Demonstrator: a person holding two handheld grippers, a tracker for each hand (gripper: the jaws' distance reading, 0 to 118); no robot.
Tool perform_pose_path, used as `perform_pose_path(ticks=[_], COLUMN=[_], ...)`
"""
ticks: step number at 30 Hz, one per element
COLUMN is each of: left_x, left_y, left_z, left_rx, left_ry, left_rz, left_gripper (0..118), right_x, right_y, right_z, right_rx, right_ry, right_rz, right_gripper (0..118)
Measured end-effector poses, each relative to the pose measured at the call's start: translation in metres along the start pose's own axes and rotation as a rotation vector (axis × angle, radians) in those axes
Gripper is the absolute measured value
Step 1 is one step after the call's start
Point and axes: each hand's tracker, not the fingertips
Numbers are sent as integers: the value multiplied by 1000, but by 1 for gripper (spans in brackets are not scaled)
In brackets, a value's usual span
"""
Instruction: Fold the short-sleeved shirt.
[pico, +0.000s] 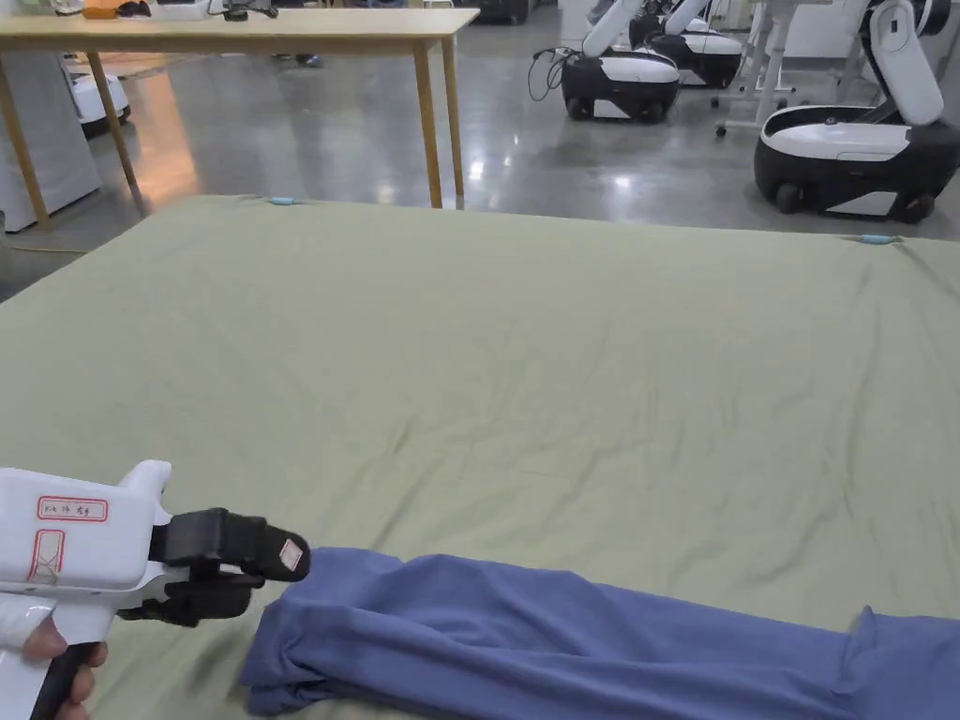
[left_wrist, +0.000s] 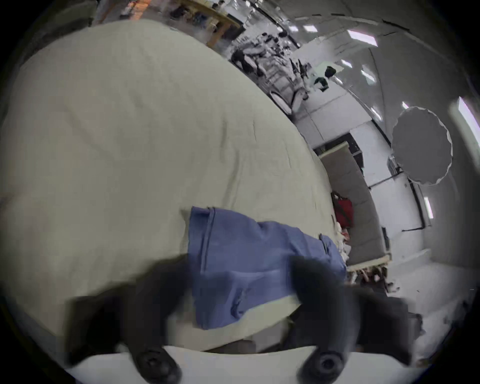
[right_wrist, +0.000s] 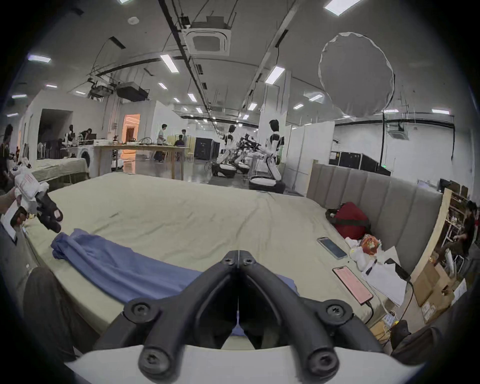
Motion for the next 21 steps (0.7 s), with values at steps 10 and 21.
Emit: perform_pose_path(ticks=[10, 21], left_x=[-21, -3], left_y=[4, 6], left_z=[-62, -58], left_rx=[-148, -118], left_ry=[-164, -57], left_rz=[121, 95], left_gripper=[108, 6], right_x=[-15, -14], right_y=[-6, -3], right_z=[-16, -22], right_rx=[-43, -42], right_ry=[22, 57], right_rz=[-15, -56], right_gripper=[1, 1])
